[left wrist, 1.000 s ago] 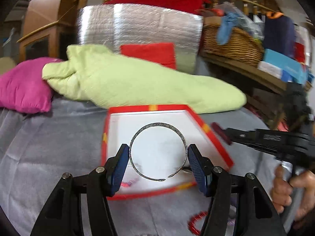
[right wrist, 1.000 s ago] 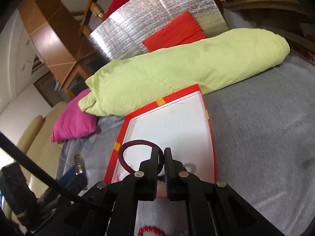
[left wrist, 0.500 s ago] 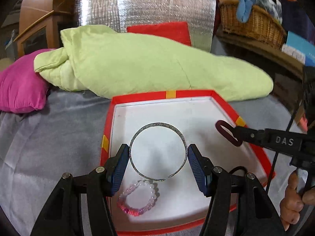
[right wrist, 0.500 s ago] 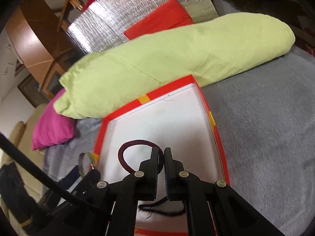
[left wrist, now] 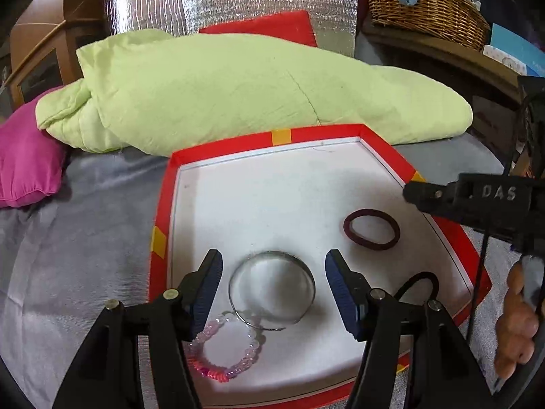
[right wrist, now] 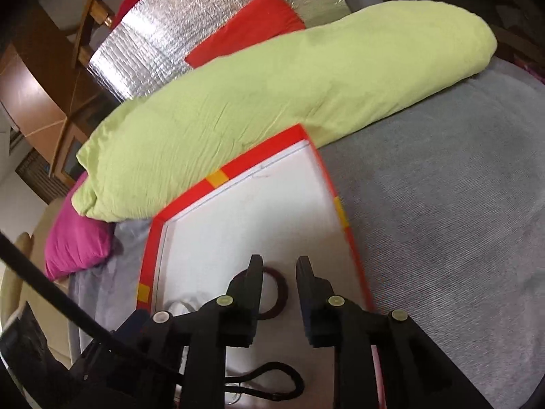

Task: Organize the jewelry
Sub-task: 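Lower the bangle and hair tie into the red box and open both tools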

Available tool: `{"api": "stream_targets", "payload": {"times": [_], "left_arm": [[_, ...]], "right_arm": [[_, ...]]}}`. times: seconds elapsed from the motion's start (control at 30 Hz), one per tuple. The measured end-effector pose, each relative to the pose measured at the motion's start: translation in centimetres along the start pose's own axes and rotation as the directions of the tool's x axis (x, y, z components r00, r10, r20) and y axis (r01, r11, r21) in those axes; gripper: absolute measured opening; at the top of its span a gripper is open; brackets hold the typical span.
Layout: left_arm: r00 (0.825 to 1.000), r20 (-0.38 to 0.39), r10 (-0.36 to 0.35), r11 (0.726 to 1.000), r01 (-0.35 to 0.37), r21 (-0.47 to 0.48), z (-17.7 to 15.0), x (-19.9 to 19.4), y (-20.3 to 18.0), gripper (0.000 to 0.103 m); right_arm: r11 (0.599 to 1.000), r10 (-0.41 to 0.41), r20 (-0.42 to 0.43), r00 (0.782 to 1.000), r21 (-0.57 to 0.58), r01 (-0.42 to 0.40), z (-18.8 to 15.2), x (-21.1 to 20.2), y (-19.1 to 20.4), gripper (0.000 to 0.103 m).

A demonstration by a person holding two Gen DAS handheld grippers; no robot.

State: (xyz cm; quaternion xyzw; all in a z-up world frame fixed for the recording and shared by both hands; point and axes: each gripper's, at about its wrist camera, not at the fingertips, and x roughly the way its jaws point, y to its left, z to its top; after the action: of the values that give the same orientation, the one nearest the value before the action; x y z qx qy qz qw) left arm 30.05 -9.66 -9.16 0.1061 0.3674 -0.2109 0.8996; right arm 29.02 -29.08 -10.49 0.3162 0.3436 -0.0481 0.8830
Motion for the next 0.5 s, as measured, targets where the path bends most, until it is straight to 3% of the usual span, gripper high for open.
{"api": "stream_targets", "payload": {"times": [0.5], "left_arm": [[0.993,0.090,0.083,0.996,-0.086,0.027,-2.1,-6.9,0.1,0.069]], "right_arm": [[1.000,0.006,-0.003,1.000,-0.011,-0.006,-0.8,-5.5,-2.0,0.023]]}}
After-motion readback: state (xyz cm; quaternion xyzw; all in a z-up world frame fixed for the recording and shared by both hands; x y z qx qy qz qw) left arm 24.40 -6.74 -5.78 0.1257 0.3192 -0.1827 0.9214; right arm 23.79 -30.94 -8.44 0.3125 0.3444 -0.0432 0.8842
